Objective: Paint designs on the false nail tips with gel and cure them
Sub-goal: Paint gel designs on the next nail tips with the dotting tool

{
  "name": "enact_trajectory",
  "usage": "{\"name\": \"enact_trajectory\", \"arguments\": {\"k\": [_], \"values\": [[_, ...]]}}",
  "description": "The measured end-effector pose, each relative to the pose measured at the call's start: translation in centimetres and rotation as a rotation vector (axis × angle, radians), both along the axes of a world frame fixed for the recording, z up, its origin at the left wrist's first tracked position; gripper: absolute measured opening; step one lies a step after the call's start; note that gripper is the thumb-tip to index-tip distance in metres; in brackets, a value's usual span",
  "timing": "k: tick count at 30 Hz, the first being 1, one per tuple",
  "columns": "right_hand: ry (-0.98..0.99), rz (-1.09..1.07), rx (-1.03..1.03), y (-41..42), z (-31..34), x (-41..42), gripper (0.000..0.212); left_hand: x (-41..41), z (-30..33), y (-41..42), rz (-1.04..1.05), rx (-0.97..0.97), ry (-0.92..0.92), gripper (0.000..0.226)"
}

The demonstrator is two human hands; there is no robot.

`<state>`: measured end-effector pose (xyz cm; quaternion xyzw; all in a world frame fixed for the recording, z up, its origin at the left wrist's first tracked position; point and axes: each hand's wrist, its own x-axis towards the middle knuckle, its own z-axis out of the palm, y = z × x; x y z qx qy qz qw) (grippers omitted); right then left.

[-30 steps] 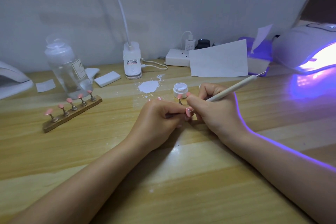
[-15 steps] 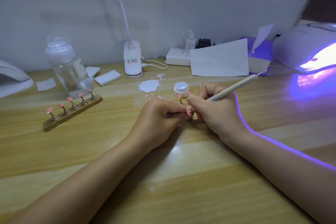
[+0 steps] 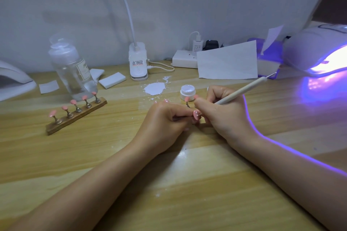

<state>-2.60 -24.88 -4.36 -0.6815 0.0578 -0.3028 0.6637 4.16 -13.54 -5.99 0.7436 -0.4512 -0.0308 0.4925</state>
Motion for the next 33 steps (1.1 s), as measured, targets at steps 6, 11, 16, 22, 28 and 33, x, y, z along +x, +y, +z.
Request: {"name": "enact_trajectory", "arguments": {"k": [6,11,16,22,28,33], "values": [[-0.006,-0.006,-0.008,-0.01,-0.07,0.04,0.048,-0.04,-0.02,-0.02,0.001,-0.011,0.012,0.012],[-0.012,-0.012,-0.008,-0.03,-0.05,0.06,0.047,0.03,-0.06,-0.05,0.000,-0.015,0.004,0.013],[-0.012,-0.014,-0.007,0.03,-0.06,0.04,0.047,0.02,-0.09,-0.10,0.004,-0.021,0.031,0.014],[-0.010,-0.023,-0.016,0.06,-0.03,0.01,0.047,0.06,-0.07,-0.06,-0.003,-0.009,0.024,0.014],[-0.012,-0.018,-0.007,0.11,0.09,-0.03,0.046,0.01,-0.04,-0.09,-0.008,-0.007,0.038,0.014],[-0.006,-0.020,-0.007,0.02,0.01,-0.09,0.046,-0.08,-0.03,-0.05,-0.013,-0.008,0.050,0.015]]}}
